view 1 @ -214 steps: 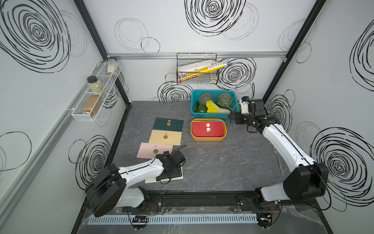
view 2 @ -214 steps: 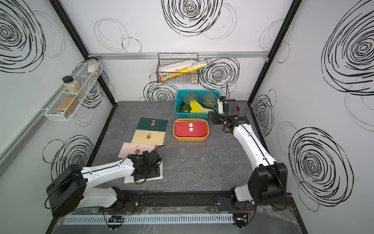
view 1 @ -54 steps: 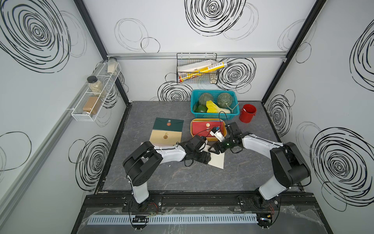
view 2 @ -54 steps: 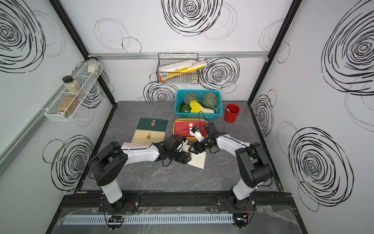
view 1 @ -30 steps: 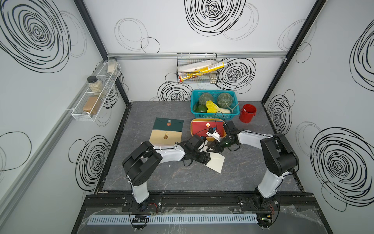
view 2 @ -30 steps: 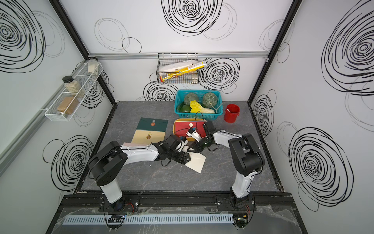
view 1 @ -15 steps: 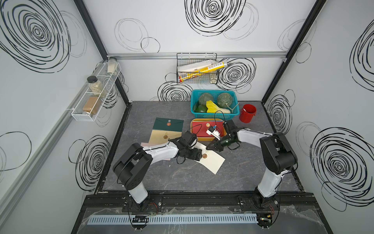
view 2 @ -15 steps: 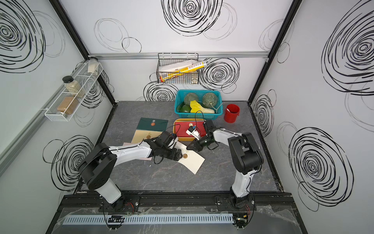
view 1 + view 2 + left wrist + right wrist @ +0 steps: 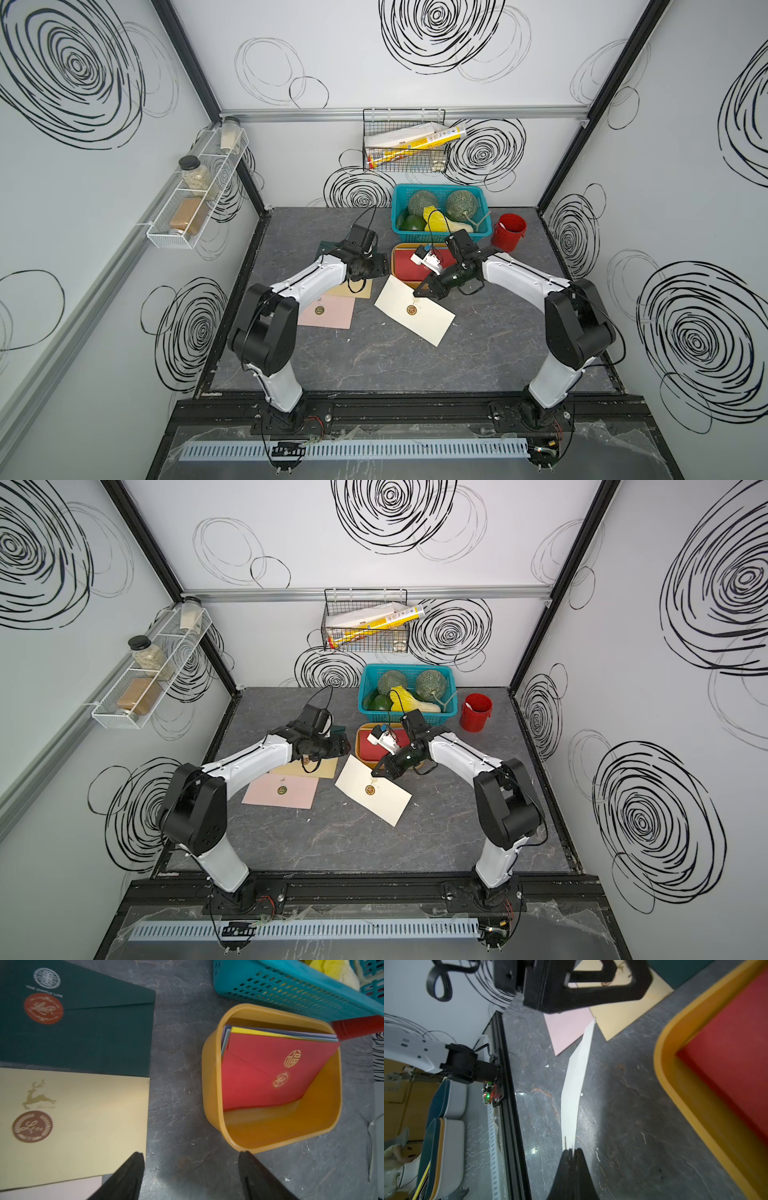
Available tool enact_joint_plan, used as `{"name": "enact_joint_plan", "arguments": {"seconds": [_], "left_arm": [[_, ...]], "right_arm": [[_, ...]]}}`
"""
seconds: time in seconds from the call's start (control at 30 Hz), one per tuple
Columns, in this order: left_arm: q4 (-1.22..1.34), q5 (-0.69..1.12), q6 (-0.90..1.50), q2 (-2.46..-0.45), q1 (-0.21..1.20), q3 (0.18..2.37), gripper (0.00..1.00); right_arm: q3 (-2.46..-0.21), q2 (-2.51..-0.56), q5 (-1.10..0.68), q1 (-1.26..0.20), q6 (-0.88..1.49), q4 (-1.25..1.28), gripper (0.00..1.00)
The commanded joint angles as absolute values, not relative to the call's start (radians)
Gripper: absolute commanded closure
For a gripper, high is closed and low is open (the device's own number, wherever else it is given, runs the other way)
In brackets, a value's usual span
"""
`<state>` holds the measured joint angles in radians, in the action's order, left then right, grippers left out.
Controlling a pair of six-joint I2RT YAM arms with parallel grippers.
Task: Put the sealed envelopes into the storage box
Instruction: Move the storage box to the center of the board.
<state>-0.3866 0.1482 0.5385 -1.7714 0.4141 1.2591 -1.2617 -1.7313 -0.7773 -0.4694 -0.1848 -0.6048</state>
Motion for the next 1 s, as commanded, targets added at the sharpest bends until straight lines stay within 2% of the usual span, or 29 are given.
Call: {"name": "enact_joint_plan", "arguments": {"seconds": [0.0, 0.13, 0.33, 0.43, 0.57, 0.67, 0.87, 0.97], "left_arm": [[-0.373, 0.19, 0.52, -1.82, 0.429, 1.317, 0.24], [-0.37, 0.188, 0.512, -1.883, 0.448, 1.366, 0.26], [-0.373, 0.174, 0.52, -1.946, 0.471, 1.41, 0.3], [-0.374, 0.141, 0.519, -1.99, 0.472, 1.429, 0.46], [-0.367, 0.149, 0.5, -2.044, 0.471, 1.456, 0.73], [-0.38, 0.151, 0.485, -2.039, 0.468, 1.454, 0.82], [-0.456, 0.137, 0.384, -1.929, 0.48, 1.37, 0.86], [-0.447, 0.13, 0.377, -1.847, 0.48, 1.264, 0.86]], "right_arm": [[-1.325, -1.674, -0.591, -0.382, -0.085, -0.788, 1.0], [-1.372, -1.618, -0.484, -0.269, 0.01, -0.786, 1.0], [-1.43, -1.593, -0.426, -0.261, 0.016, -0.778, 1.0], [-1.526, -1.625, -0.401, -0.262, -0.023, -0.822, 1.0], [-1.675, -1.685, -0.365, -0.262, -0.125, -0.902, 1.0], [-1.729, -1.726, -0.385, -0.267, -0.224, -0.949, 1.0], [-1.782, -1.818, -0.36, -0.364, -0.438, -0.999, 1.0], [-1.848, -1.889, -0.381, -0.4, -0.461, -1.046, 1.0]]}}
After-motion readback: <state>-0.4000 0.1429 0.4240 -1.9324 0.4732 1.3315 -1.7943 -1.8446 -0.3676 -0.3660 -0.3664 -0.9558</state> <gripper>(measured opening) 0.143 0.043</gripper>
